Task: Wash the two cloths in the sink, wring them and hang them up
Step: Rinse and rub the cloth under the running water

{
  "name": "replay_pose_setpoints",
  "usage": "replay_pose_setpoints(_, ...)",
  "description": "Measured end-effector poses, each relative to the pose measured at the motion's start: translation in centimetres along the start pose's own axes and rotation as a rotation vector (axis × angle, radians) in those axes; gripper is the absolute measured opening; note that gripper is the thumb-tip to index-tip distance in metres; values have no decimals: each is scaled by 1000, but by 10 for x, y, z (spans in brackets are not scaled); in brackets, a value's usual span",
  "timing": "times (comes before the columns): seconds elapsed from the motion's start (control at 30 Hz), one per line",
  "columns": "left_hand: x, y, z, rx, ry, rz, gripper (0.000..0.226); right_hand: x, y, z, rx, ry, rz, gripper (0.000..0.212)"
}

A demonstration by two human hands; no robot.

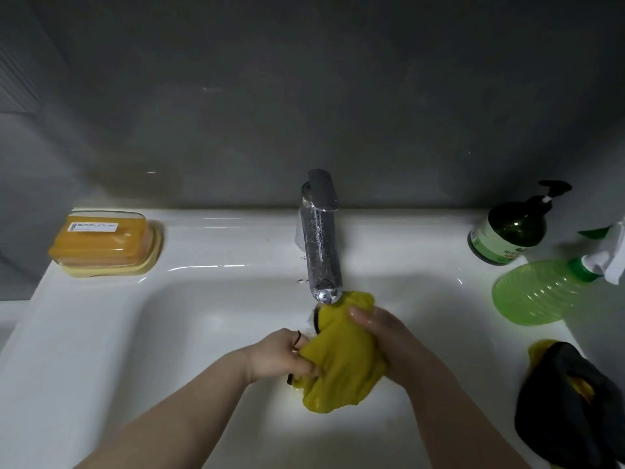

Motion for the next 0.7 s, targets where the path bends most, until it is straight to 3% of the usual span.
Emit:
replay_pose_setpoints(0.07, 3, 3, -11, 69, 119, 38, 29, -6, 7, -18, 97, -35, -11, 28)
replay_pose_setpoints(0.17, 9, 13, -25, 122, 191, 111, 31, -13, 15, -38, 219, 16, 17, 13)
replay_pose_setpoints(0.3, 7, 13, -19, -37, 193, 52, 41, -21, 15, -46, 273, 163, 41, 9)
replay_pose_setpoints(0.4, 1, 16, -16, -114, 224, 31, 31, -22, 9, -42, 253, 201, 43, 10)
replay_pose_setpoints(0.5, -1, 20, -31, 15, 459, 150, 17, -19, 7, -38, 235, 182, 48, 11)
replay_pose_setpoints(0.63, 0, 25, -42, 174, 740, 304, 20, 10, 4, -15, 118, -84, 62, 31)
replay_pose_setpoints(0.7, 4, 26, -41, 208, 888, 339, 15, 26, 2, -3, 142, -148, 90, 28)
Point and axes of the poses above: each hand's wrist, its own y-axis away from the middle knuckle, its own z-axis out of the palm, x = y × z, the point moved 8 cm from there along -y, towards the middle knuckle, and after that the axes turned 7 degrees about -x, right-handed, at the moved point
